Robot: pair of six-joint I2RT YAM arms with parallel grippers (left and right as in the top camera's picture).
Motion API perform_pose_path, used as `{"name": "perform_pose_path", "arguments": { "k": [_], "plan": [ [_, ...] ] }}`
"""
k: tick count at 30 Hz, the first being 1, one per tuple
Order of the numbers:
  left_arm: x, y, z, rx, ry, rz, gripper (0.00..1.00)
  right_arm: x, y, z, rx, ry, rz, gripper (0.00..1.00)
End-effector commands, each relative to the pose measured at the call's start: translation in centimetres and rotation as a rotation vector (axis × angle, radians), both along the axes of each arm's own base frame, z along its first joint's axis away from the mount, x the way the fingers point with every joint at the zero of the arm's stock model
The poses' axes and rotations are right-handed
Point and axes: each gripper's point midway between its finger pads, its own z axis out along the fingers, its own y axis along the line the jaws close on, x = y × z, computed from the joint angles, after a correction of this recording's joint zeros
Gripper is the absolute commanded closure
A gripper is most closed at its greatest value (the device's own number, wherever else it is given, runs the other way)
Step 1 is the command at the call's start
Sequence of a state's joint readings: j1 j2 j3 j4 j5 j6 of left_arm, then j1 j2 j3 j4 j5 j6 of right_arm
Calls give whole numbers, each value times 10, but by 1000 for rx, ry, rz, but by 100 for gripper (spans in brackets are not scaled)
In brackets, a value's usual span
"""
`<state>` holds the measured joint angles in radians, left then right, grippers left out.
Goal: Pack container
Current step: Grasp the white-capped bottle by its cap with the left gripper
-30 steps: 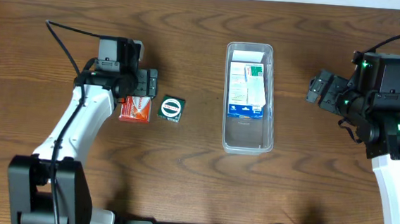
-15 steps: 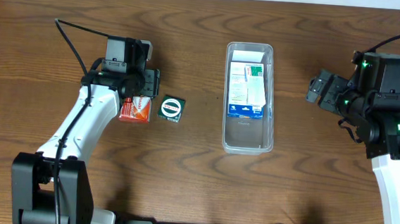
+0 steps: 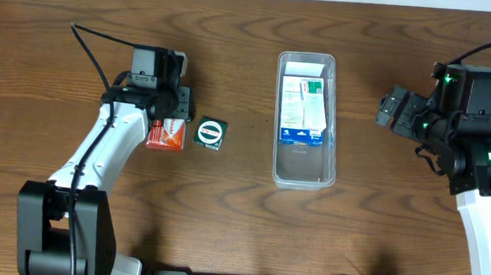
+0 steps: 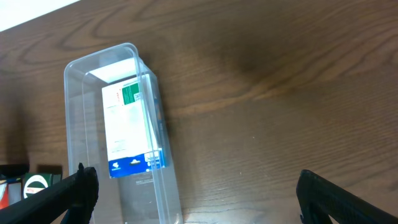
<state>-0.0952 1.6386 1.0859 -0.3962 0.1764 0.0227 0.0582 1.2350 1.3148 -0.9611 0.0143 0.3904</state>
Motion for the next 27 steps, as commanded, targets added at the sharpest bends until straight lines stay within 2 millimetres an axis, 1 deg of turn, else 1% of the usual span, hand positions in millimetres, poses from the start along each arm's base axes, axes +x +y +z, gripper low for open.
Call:
{"name": "perform_pose_path", "arguments": {
  "k": [1,5,9,11,14,17,19,23,25,27],
  "plan": [
    [-2,2,-6,12,17,6,55,1,-2,7,7,-18,-8,1],
    [-3,2,0,13,14,3,56,1,-2,7,7,-18,-8,1],
    [-7,2,14,12,2,3,69,1,-2,7,7,-18,-8,1],
    [-9,3,19,12,-4,3,72,1,-2,7,7,-18,-8,1],
    [-12,3,26,11,-12,2,73,1,-2,7,7,-18,-8,1],
    [-14,3,39,9,-39,2,73,1,-2,7,7,-18,-8,1],
    [-14,3,50,6,-66,3,74,1,-2,7,7,-18,-8,1],
    [-18,1,81,-3,-136,-4,77,1,-2,7,7,-18,-8,1],
    [-23,-6,96,-8,-168,-22,77,1,-2,7,7,-18,-8,1],
    [-30,-22,111,-24,-204,-53,78,1,-2,7,7,-18,-8,1]
  ]
}}
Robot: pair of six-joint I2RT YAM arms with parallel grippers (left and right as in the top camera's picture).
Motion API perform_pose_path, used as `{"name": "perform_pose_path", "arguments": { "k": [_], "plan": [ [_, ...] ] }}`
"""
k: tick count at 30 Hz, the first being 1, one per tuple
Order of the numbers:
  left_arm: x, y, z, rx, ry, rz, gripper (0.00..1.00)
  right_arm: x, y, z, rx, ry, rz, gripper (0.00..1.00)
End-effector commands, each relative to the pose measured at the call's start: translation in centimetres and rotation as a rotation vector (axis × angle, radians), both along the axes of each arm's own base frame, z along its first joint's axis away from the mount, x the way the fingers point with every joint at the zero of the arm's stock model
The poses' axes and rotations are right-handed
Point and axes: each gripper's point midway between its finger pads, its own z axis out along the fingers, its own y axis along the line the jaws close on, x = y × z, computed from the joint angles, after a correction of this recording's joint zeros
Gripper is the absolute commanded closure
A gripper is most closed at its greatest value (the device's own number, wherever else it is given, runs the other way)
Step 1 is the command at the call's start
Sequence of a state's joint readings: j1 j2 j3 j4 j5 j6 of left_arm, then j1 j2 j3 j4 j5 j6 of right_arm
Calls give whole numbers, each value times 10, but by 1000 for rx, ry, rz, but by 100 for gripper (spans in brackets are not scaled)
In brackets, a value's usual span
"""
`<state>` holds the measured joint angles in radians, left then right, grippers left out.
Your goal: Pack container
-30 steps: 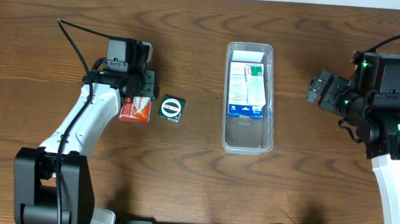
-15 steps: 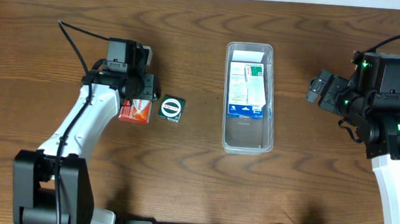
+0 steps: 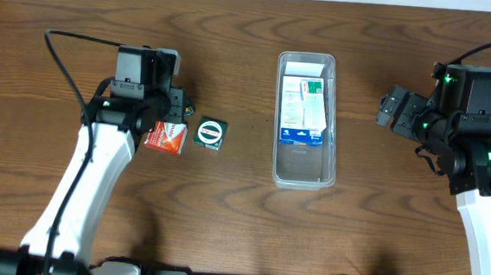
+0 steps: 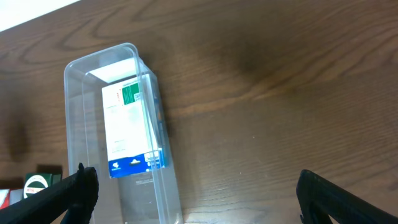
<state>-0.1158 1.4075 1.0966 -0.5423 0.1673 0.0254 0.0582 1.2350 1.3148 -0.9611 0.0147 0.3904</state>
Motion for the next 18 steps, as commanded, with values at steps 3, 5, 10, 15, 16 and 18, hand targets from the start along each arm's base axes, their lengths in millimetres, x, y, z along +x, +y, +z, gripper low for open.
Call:
{"name": "perform_pose_path", "arguments": {
  "k": [3,5,10,15,16,18],
  "plan": [
    [-11,-44,58,-45,-147,-96,80,1,-1,7,7,-18,-8,1],
    [-20,-61,69,-57,-174,-114,81,1,-1,7,7,-18,-8,1],
    [-42,-101,85,-58,-221,-185,81,1,-1,7,7,-18,-8,1],
    [-66,-144,84,-62,-223,-291,81,1,-1,7,7,-18,-8,1],
    [-70,-151,85,-56,-230,-309,81,1,-1,7,7,-18,-8,1],
    [-76,-164,86,-48,-246,-339,81,1,-1,7,7,-18,-8,1]
  ]
}}
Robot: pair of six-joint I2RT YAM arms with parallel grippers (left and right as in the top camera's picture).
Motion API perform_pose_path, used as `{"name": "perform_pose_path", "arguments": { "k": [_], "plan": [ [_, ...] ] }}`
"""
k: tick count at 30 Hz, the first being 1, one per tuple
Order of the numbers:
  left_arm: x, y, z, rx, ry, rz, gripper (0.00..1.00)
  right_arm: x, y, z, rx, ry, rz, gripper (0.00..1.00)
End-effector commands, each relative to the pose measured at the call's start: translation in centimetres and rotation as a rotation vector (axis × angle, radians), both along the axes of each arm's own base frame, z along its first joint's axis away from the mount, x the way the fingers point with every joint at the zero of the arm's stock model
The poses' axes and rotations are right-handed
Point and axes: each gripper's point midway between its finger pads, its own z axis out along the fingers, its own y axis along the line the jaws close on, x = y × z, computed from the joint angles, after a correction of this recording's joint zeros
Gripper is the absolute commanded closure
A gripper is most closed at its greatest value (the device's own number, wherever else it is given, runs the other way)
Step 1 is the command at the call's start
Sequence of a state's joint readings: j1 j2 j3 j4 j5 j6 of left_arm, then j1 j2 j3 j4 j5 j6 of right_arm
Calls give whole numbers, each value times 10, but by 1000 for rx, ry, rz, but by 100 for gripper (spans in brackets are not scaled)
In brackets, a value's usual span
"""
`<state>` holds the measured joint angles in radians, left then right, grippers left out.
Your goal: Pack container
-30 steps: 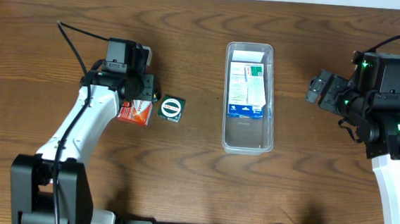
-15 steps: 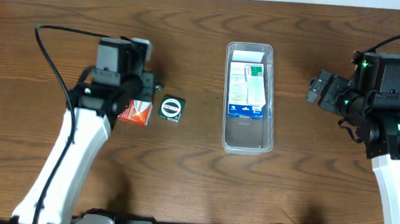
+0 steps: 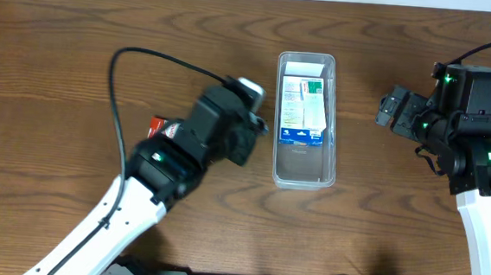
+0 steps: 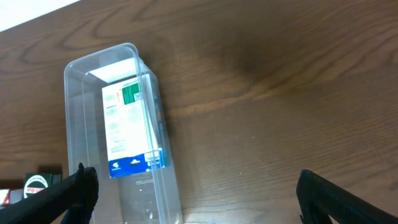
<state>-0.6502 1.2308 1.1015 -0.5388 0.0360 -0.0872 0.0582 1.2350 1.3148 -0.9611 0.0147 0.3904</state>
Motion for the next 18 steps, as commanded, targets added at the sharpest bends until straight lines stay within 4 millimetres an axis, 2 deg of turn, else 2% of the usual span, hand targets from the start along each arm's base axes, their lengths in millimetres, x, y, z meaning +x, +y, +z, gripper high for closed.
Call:
{"name": "perform_pose_path", "arguments": {
  "k": [1,5,9,13,18],
  "plan": [
    [0,-15,23,-19,-74,7,81,1,-1,7,7,-18,-8,1],
    [-11,-36,20,-22,-74,-53,81,1,-1,7,7,-18,-8,1],
    [-12,-54,10,-16,-67,-89,81,1,-1,7,7,-18,-8,1],
    [2,-78,9,-31,-130,-132,81,1,-1,7,7,-18,-8,1],
    [20,-98,3,-56,-170,-137,81,1,-1,7,7,-18,-8,1]
  ]
}}
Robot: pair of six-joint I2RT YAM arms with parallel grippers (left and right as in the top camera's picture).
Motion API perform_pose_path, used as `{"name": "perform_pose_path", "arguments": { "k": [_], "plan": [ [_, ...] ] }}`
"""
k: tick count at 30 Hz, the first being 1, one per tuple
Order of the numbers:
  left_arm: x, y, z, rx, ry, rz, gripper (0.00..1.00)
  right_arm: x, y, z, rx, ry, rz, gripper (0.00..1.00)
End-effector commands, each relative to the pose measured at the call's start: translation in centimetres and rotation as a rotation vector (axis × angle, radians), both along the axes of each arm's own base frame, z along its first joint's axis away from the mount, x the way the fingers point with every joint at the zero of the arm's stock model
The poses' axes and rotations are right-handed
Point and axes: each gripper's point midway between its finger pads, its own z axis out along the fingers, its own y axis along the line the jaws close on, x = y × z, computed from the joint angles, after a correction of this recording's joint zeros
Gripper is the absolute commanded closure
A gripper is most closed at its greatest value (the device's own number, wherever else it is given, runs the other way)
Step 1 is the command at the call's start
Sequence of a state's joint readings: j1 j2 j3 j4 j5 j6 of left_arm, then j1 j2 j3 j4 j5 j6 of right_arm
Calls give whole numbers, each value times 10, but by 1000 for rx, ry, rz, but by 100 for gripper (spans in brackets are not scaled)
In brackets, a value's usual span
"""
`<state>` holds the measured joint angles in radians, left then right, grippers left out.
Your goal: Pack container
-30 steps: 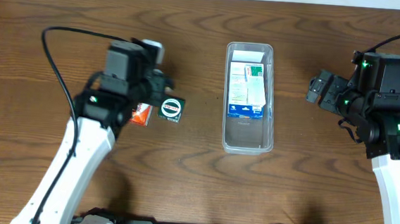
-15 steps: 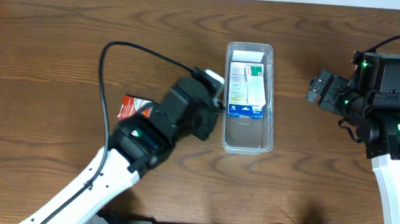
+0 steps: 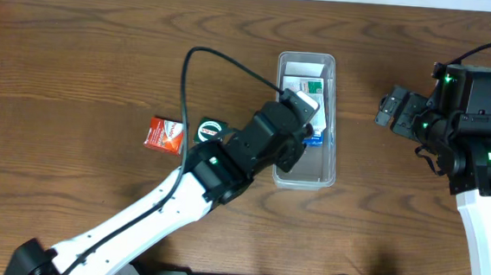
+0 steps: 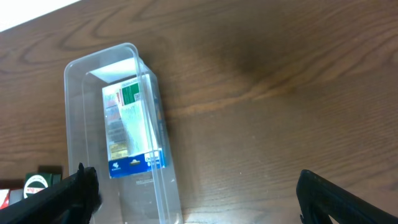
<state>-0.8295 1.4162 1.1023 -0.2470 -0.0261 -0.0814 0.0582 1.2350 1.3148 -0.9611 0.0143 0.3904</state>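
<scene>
The clear plastic container [image 3: 304, 173] stands upright at the table's middle, also seen in the right wrist view [image 4: 74, 124]. A white box with green and blue print [image 4: 132, 124] lies in its far half. My left gripper [image 3: 304, 107] hangs over that box inside the container's outline; its fingers are hidden under the wrist, so I cannot tell their state or whether they hold anything. A red box [image 3: 165, 134] and a green box [image 3: 209, 130] lie on the table to the left. My right gripper [image 4: 199, 199] is open and holds nothing, to the right of the container.
The left arm [image 3: 181, 198] stretches from the front left across the table to the container, its black cable [image 3: 189, 73] looping above. Bare wood lies between the container and the right arm [image 3: 463, 127].
The left gripper has moved right, from just left of the container to above the box inside it. The green box shows again. The right arm has not moved.
The left gripper first sat low at the red and green boxes on the left, then slightly higher there. Then it was beside the container, and now it is over it. Both small boxes remain at their places, and the right gripper has stayed open throughout.
</scene>
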Motion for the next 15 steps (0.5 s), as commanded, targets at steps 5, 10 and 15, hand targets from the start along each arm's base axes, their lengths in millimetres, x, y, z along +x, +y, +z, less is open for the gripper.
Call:
{"name": "perform_pose_path", "arguments": {
  "k": [5,10,15],
  "plan": [
    [33,-10,7,27,-124,38,81,1,-2,7,7,-18,-8,1],
    [44,-8,4,47,-152,43,81,1,-2,7,7,-18,-8,1],
    [31,-3,-14,66,-54,61,81,1,-2,7,7,-18,-8,1]
  ]
}}
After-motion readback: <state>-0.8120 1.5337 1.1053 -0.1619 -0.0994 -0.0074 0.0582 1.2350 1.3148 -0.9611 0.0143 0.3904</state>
